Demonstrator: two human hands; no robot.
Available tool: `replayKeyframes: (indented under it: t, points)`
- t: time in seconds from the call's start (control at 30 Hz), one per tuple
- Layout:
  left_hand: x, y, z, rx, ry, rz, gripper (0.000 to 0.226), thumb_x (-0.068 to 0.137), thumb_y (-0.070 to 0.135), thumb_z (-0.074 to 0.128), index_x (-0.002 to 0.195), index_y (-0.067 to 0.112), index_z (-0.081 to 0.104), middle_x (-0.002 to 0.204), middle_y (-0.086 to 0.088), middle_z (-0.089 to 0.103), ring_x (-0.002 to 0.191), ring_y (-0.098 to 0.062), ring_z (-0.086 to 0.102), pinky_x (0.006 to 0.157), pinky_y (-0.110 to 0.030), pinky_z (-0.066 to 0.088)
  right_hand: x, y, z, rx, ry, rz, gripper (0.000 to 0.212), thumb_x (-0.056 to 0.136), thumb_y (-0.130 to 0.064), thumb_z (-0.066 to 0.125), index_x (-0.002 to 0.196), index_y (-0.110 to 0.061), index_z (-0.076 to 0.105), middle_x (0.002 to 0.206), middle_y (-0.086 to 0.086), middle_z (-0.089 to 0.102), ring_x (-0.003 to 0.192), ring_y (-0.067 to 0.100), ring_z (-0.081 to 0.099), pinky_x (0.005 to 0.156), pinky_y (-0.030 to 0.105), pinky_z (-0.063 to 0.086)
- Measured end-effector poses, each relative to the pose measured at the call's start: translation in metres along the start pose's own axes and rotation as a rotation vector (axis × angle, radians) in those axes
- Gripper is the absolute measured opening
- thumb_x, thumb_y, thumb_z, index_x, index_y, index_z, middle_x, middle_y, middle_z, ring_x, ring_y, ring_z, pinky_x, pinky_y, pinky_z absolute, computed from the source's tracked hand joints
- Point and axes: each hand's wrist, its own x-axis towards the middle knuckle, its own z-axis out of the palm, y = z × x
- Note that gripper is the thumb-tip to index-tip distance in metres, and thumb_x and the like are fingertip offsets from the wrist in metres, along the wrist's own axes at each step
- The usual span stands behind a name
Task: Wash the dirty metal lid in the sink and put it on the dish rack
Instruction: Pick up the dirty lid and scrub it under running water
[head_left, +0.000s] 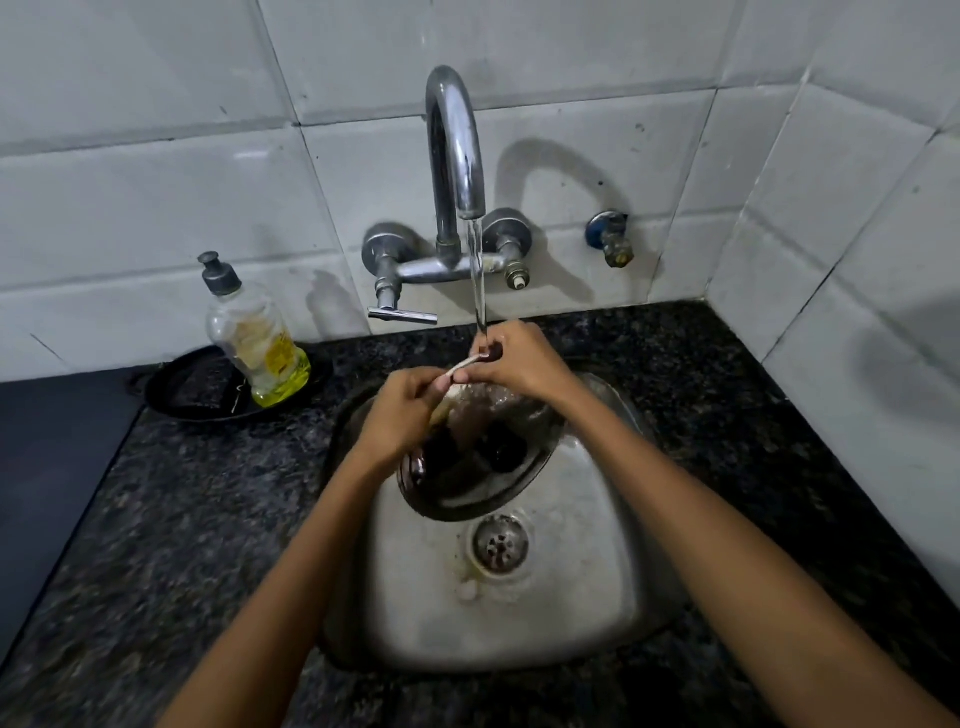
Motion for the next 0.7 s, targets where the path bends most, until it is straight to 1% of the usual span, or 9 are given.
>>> replayKeyframes:
  t: [0.17,0.27,0.33,0.37,0.43,0.53,0.57,0.63,0.7]
  points:
    - [-0.011,-0.018,-0.010,-0.340,0.188,-0.136,0.036,0.094,0.009,0.041,0.062,0.009,0.057,0.045,0.007,0.052,0.045,-0.008,0.043,0.048,-0.021,0.035,-0.013,0.056,-0.015,0.128,0.086,0.253,0.050,0.081,-0.043,0.061,0.053,-0.003,0.050,0.053,0.005,0.042,0.052,0.011,0.040,0.049,0.022,0.027]
    - [-0.013,-0.030,-0.011,-0.502,0.251,-0.231,0.042,0.096,0.012,0.039,0.057,0.012,0.055,0.040,0.005,0.052,0.035,-0.006,0.043,0.038,-0.017,0.039,-0.029,0.083,-0.015,0.336,0.054,0.348,0.030,0.088,-0.023,0.057,0.078,0.005,0.063,0.074,0.013,0.057,0.069,0.020,0.051,0.059,0.028,0.037]
    - [-0.011,-0.041,-0.002,-0.613,0.262,-0.322,0.043,0.097,0.014,0.038,0.064,0.010,0.065,0.055,-0.003,0.063,0.048,-0.011,0.055,0.045,-0.019,0.050,-0.038,0.084,-0.019,0.397,0.016,0.337,0.014,0.088,-0.006,0.054,0.077,-0.003,0.063,0.079,0.015,0.063,0.071,0.012,0.059,0.066,0.024,0.044]
    - [-0.009,-0.049,0.003,-0.638,0.258,-0.400,0.037,0.097,0.019,0.037,0.079,0.009,0.068,0.073,-0.011,0.066,0.061,-0.018,0.058,0.052,-0.024,0.052,-0.041,0.079,-0.023,0.379,0.021,0.300,0.018,0.086,-0.001,0.053,0.072,-0.010,0.061,0.074,0.011,0.062,0.065,0.005,0.059,0.065,0.021,0.044]
    - [-0.008,-0.065,0.010,-0.620,0.137,-0.648,0.046,0.095,0.044,0.033,0.111,0.009,0.060,0.100,-0.014,0.057,0.075,-0.022,0.052,0.060,-0.029,0.046,-0.050,0.063,-0.027,0.176,0.068,0.207,0.021,0.081,0.000,0.058,0.068,-0.017,0.059,0.069,0.003,0.062,0.064,0.006,0.059,0.066,0.025,0.044]
    - [-0.014,-0.077,0.024,-0.838,-0.201,-0.989,0.080,0.083,0.071,0.022,0.114,0.004,0.050,0.105,-0.024,0.053,0.092,-0.039,0.054,0.061,-0.045,0.057,-0.082,0.035,-0.010,-0.259,-0.002,0.007,0.017,0.075,-0.001,0.061,0.075,-0.017,0.062,0.072,0.003,0.063,0.071,0.018,0.058,0.063,0.029,0.043]
    - [-0.017,-0.075,0.032,-0.925,-0.221,-1.039,0.079,0.086,0.066,0.022,0.116,-0.003,0.047,0.105,-0.030,0.053,0.094,-0.043,0.054,0.054,-0.044,0.059,-0.097,0.026,0.000,-0.324,-0.042,-0.074,0.021,0.074,0.003,0.059,0.075,-0.017,0.060,0.071,0.001,0.060,0.069,0.018,0.056,0.058,0.025,0.041]
    - [-0.024,-0.069,0.050,-0.964,-0.092,-1.097,0.057,0.097,0.040,0.026,0.123,-0.009,0.039,0.107,-0.031,0.051,0.094,-0.043,0.057,0.047,-0.038,0.057,-0.121,0.015,0.014,-0.356,-0.130,-0.173,0.027,0.072,0.009,0.057,0.073,-0.018,0.056,0.069,-0.001,0.056,0.064,0.018,0.054,0.053,0.020,0.035]
    - [-0.031,-0.074,0.063,-0.901,0.102,-1.066,0.028,0.099,0.014,0.026,0.105,-0.005,0.046,0.092,-0.025,0.058,0.080,-0.029,0.068,0.053,-0.032,0.058,-0.136,0.014,0.020,-0.365,-0.174,-0.178,0.025,0.071,0.009,0.059,0.080,-0.014,0.062,0.076,0.005,0.064,0.069,0.022,0.059,0.058,0.023,0.039]
